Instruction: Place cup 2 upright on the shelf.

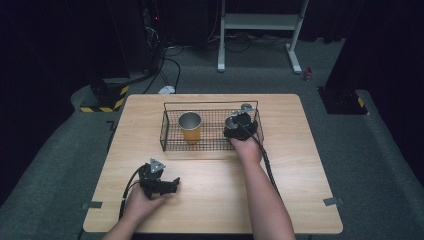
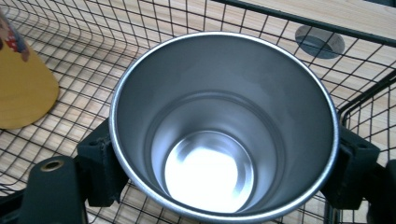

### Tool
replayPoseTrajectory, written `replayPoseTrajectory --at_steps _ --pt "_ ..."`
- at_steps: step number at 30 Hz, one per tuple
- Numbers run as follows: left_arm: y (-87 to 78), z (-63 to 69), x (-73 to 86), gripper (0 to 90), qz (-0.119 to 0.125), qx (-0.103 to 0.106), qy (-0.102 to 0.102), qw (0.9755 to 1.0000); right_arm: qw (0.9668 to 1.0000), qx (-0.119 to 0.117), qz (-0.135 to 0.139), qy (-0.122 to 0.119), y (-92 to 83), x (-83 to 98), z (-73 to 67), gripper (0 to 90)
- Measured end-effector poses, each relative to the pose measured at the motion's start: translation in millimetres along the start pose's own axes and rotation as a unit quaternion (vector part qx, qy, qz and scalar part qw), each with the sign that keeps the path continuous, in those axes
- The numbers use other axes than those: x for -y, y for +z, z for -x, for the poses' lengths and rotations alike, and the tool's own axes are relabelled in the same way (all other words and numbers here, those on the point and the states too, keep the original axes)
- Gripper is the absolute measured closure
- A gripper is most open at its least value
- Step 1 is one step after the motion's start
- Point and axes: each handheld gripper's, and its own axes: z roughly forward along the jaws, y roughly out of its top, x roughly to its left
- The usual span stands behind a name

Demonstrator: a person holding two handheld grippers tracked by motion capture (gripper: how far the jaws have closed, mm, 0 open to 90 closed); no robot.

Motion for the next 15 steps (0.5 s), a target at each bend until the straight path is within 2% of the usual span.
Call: replayPoseTrajectory --at_steps 2,12,15 --pt "-0.2 -0.1 0.1 0.7 -0.001 0.0 0.001 1.0 1.0 0.001 0.003 -0.006 -0.3 -0.2 -0.5 17.3" --pt "-0.2 -0.1 0.1 0.7 -0.001 0.0 0.001 1.0 1.0 0.001 -0.001 0.0 -1.4 0.0 0.3 10.5" --pt "-0.2 -0.1 0.1 0.7 -0.001 0.0 0.001 1.0 0.9999 0.005 0.007 -0.008 -2.8 -0.4 -0.5 10.0"
